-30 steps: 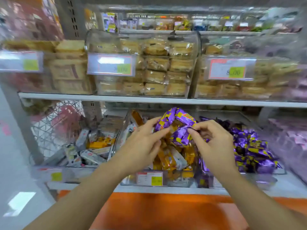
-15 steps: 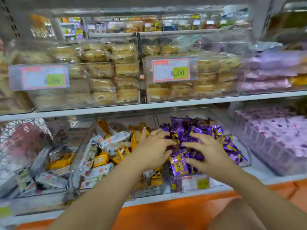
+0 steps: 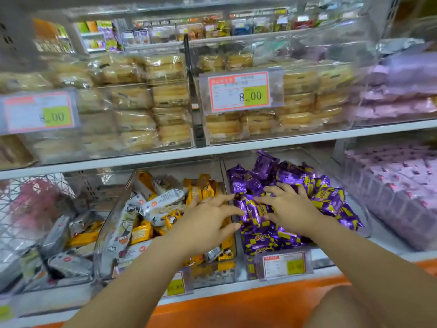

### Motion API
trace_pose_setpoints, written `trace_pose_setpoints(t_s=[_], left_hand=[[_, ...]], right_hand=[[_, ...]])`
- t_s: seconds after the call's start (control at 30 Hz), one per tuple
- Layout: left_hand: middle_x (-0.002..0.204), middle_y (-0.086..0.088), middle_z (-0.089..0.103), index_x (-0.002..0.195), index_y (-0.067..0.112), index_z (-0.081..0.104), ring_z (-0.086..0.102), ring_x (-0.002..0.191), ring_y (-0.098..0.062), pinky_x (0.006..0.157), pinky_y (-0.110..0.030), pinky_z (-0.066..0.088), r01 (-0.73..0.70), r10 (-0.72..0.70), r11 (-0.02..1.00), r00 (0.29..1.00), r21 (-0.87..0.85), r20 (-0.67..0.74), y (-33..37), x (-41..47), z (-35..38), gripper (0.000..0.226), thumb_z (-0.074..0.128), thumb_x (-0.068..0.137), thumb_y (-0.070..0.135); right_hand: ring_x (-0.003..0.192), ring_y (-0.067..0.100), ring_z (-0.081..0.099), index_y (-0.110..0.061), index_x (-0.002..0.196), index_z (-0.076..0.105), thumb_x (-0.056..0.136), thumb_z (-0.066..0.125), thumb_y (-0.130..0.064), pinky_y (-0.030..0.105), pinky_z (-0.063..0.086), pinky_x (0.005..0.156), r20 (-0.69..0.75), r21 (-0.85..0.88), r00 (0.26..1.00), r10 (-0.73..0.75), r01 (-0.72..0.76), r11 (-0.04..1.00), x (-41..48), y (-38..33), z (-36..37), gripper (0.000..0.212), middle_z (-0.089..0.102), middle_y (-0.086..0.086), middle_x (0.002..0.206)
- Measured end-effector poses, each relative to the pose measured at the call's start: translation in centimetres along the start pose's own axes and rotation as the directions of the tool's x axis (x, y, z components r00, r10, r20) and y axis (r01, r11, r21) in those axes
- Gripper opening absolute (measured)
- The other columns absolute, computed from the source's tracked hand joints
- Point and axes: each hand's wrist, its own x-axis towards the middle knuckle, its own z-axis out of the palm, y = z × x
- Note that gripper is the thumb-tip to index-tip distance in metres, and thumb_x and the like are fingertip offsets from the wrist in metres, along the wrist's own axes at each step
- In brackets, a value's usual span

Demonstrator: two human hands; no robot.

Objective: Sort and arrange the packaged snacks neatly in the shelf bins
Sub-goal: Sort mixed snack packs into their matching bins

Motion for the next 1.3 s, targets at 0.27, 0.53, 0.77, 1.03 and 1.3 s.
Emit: trace_pose_setpoints(t_s=[0.27, 0.53, 0.77, 1.03, 1.3], left_hand=[[0.15, 0.017, 0.025, 0.137, 0.046, 0.039, 0.016, 0.142, -0.012, 0.118, -0.048, 0.004, 0.089, -0.079, 0.995, 0.969, 0.034, -0.234, -4.5, -3.3, -1.6, 0.046, 0.042, 0.092, 0.057], [0.156, 0.011, -0.018, 0.144, 0.053, 0.001, -0.002, 0.146, -0.027, 0.115, -0.053, 0.003, 0.243, -0.255, 0.954, 0.966, 0.177, 0.046, -10.1, -6.7, -0.2, 0.093, 0.05, 0.069, 0.082], [0.152, -0.004, 0.013, 0.145, 0.047, 0.011, 0.025, 0.138, -0.028, 0.11, -0.043, 0.023, 0.327, -0.314, 0.936, 0.942, 0.128, -0.116, -11.6, -7.0, 0.3, 0.08, 0.051, 0.079, 0.07], [0.138, 0.0, 0.027, 0.139, 0.043, 0.027, 0.039, 0.124, -0.025, 0.101, -0.036, 0.035, 0.334, -0.323, 0.942, 0.926, 0.024, -0.198, -11.9, -6.7, 0.3, 0.077, 0.057, 0.074, 0.071], [0.157, -0.002, -0.006, 0.141, 0.053, -0.016, 0.008, 0.144, -0.036, 0.116, -0.05, 0.016, 0.285, -0.286, 0.958, 0.939, 0.033, 0.191, -12.1, -8.2, -1.1, 0.113, 0.064, 0.065, 0.075]], right_hand=[[0.124, 0.015, 0.047, -0.03, 0.125, 0.058, 0.09, 0.058, -0.039, 0.036, 0.031, 0.106, -0.368, 0.309, 0.926, -0.088, 0.211, 0.927, -1.1, -5.7, -5.0, 0.036, 0.053, -0.009, 0.133], [0.145, 0.021, 0.005, -0.035, 0.15, 0.003, 0.068, 0.07, -0.064, 0.041, 0.018, 0.117, 0.152, 0.449, 0.945, -0.291, 0.196, 0.872, 4.0, -13.2, -4.7, 0.11, 0.006, 0.0, 0.159], [0.143, 0.02, 0.014, -0.044, 0.147, 0.01, 0.059, 0.076, -0.064, 0.042, 0.024, 0.114, -0.016, 0.579, 0.963, -0.27, 0.229, 0.783, 5.5, -14.3, -3.3, 0.112, 0.02, -0.005, 0.154], [0.145, 0.023, 0.012, -0.044, 0.143, 0.029, 0.063, 0.066, -0.071, 0.041, 0.022, 0.115, -0.03, 0.559, 0.986, -0.164, 0.153, 0.815, 3.8, -14.8, -3.0, 0.092, 0.014, 0.003, 0.156], [0.142, 0.025, 0.022, -0.043, 0.146, 0.016, 0.058, 0.068, -0.073, 0.041, 0.031, 0.109, 0.075, 0.253, 0.968, -0.24, 0.215, 0.943, 3.0, -15.6, -4.1, 0.106, -0.003, -0.004, 0.159]])
